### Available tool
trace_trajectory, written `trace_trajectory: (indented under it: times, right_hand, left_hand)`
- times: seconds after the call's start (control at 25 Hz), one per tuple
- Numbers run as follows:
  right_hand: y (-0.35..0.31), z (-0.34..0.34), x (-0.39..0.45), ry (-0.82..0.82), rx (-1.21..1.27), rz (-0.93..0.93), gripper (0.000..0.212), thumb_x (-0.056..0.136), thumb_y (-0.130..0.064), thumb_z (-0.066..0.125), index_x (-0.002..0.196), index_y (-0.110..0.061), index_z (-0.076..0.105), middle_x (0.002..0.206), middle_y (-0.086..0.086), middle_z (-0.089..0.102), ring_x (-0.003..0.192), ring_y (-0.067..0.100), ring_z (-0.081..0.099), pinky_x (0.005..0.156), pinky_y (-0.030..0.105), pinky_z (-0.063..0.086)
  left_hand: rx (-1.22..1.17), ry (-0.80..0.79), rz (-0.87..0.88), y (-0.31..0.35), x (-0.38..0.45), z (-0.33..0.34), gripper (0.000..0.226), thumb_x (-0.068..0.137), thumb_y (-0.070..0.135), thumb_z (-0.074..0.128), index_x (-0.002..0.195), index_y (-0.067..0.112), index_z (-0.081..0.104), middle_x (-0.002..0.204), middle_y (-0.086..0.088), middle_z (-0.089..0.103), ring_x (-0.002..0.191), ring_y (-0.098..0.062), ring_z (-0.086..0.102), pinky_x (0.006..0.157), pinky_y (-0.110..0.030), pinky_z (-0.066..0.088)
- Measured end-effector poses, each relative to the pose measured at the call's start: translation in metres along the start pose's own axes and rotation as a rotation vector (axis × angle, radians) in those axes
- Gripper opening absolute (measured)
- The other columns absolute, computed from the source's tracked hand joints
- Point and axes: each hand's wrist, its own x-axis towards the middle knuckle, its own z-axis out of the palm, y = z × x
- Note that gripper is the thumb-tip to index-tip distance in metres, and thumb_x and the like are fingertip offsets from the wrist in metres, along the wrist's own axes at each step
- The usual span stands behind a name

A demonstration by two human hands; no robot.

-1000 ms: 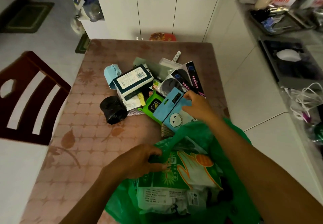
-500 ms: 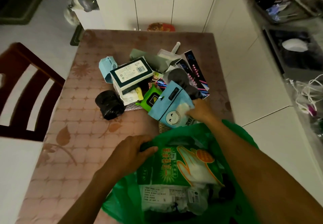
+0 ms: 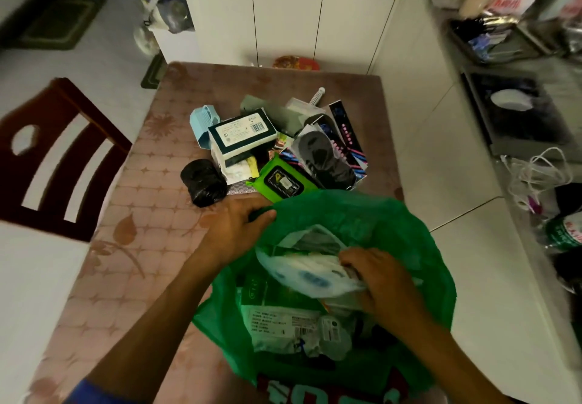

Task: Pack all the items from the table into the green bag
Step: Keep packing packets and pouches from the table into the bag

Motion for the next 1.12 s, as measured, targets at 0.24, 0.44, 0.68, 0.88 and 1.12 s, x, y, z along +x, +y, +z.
trace_trajectory:
  times: [0.24, 0.44, 0.68, 0.88, 1.12]
  right_hand:
    - [-0.004, 0.033, 0.019, -0.612, -0.110, 0.122, 0.046, 0.087, -0.030, 0.056, 0.132, -0.024, 0.048, 0.135, 0.001, 0.053, 0.115, 0.023, 0.053, 0.091, 0.036, 0.045]
    - [-0.024, -0.019, 0.085, -0.128, 0.362, 0.185, 0.024, 0.090, -0.020, 0.061, 0.114, -0.022, 0.063, 0.105, -0.007, 0.069, 0.092, 0.003, 0.063, 0.080, 0.022, 0.054]
    - [0.016, 0.078, 0.201, -0.385, -0.214, 0.240, 0.046, 0.086, -0.019, 0.061, 0.130, -0.014, 0.047, 0.127, 0.013, 0.056, 0.107, 0.035, 0.056, 0.084, 0.044, 0.050]
    - [0.029, 0.089, 0.200, -0.470, -0.468, 0.261, 0.023, 0.083, -0.030, 0.064, 0.103, -0.018, 0.061, 0.109, 0.010, 0.063, 0.109, 0.032, 0.048, 0.095, 0.045, 0.035]
    - [-0.023, -0.018, 0.129, 0.239, 0.282, 0.117, 0.015, 0.080, -0.016, 0.069, 0.093, -0.013, 0.060, 0.090, -0.003, 0.060, 0.076, 0.007, 0.057, 0.063, 0.018, 0.052]
  left_hand:
    - [0.108, -0.118, 0.016, -0.004, -0.021, 0.011, 0.013, 0.090, 0.028, 0.060, 0.086, 0.020, 0.069, 0.074, 0.002, 0.069, 0.059, -0.008, 0.062, 0.054, -0.034, 0.055]
    - [0.019, -0.503, -0.049, -0.029, -0.030, 0.012, 0.006, 0.084, 0.029, 0.069, 0.089, 0.027, 0.072, 0.086, 0.011, 0.071, 0.074, -0.001, 0.065, 0.062, -0.019, 0.054]
    - [-0.022, -0.518, -0.012, -0.050, -0.023, 0.013, 0.003, 0.086, 0.034, 0.066, 0.086, 0.033, 0.069, 0.076, 0.020, 0.066, 0.070, 0.001, 0.062, 0.060, -0.018, 0.049]
    - [0.034, -0.327, -0.047, -0.062, -0.019, 0.005, 0.009, 0.088, 0.033, 0.059, 0.083, 0.027, 0.065, 0.077, 0.010, 0.066, 0.068, -0.004, 0.059, 0.062, -0.034, 0.050]
    - [0.115, 0.042, -0.086, -0.037, -0.003, -0.003, 0.012, 0.090, 0.028, 0.058, 0.083, 0.019, 0.060, 0.072, 0.000, 0.062, 0.062, -0.014, 0.056, 0.057, -0.034, 0.048]
